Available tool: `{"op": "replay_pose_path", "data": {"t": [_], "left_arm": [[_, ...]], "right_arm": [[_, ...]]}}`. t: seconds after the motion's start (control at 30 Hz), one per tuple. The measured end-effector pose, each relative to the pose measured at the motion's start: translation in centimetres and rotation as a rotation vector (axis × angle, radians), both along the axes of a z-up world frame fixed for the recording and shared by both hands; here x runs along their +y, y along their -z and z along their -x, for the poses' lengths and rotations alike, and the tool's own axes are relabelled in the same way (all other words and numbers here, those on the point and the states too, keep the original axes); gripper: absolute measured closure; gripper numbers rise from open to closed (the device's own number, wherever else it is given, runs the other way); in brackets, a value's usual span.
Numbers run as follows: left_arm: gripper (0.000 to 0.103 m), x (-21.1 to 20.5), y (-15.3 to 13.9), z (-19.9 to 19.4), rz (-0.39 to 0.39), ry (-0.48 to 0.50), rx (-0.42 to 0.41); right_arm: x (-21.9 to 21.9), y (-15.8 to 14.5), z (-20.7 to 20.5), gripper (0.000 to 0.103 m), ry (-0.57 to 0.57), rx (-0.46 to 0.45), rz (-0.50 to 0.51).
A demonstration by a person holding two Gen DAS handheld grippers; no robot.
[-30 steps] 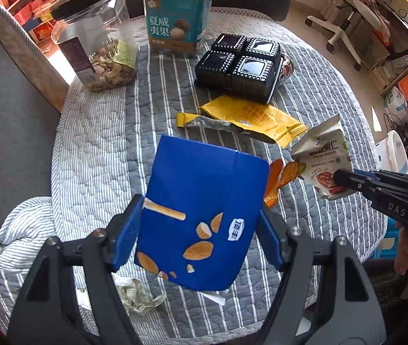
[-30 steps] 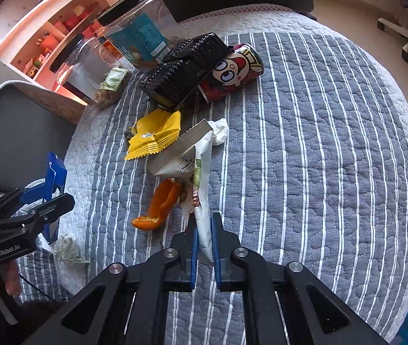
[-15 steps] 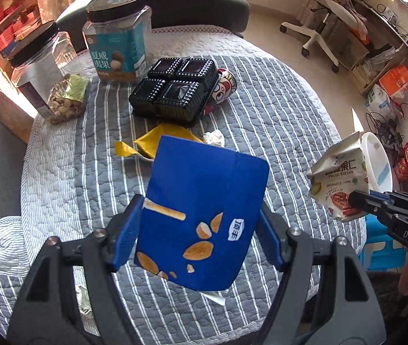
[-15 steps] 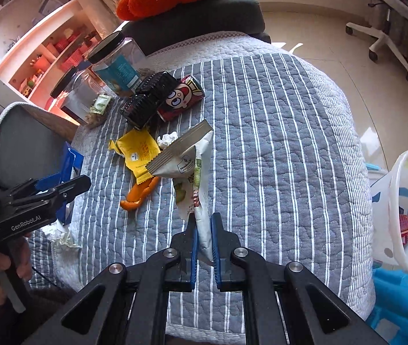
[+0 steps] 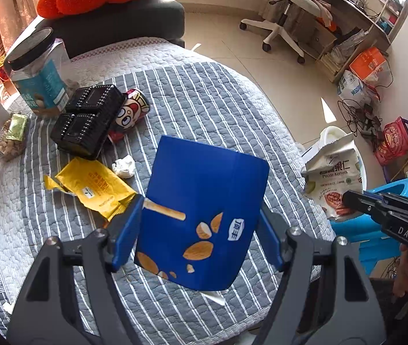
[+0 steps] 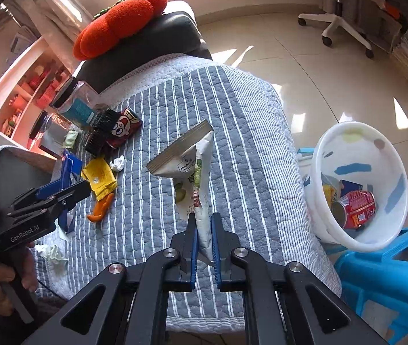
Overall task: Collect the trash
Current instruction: 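Drop the white wrapper into the white bucket with right gripper while left carries blue box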
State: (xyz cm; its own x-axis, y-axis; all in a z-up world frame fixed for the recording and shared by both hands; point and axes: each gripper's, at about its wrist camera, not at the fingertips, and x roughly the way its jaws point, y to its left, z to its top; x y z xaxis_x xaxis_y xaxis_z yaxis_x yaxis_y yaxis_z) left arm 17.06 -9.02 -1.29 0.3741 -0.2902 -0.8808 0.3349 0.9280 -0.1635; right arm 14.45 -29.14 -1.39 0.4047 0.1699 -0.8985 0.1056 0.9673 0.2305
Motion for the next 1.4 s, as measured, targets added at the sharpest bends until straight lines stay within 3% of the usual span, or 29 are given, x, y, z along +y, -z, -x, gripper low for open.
{"op": "replay_pose_path", "data": {"t": [0.73,1.03,1.1,1.23,1.4], "left_arm": [[0.029,-12.3,1.2,0.4,0.071,0.132,0.02],[0.029,-16.6,2.1,0.4,0.104,0.192,0.03],[0.029,-17.7,2.1,0.5,0.118,0.21,0.032],[0.029,-20.5,2.1,1.0,0.143,0.259,0.027],[0.029,-24.0,2.4,1.5,0.153,0.331,0.004]], "right_arm": [[-16.5,-0.2,5.0,0.094,0.312,0.011,0.011],[-20.8,1.4,5.6,0.091,0.425,0.069,0.035],[-21.5,1.8,5.9,0.085,0.447,0.085,0.019],[-22.2,1.5,6.9,0.06,0.472,0.076,0.016],[-22.2,1.0,8.8,0.055,0.467,0.067,0.017]]}}
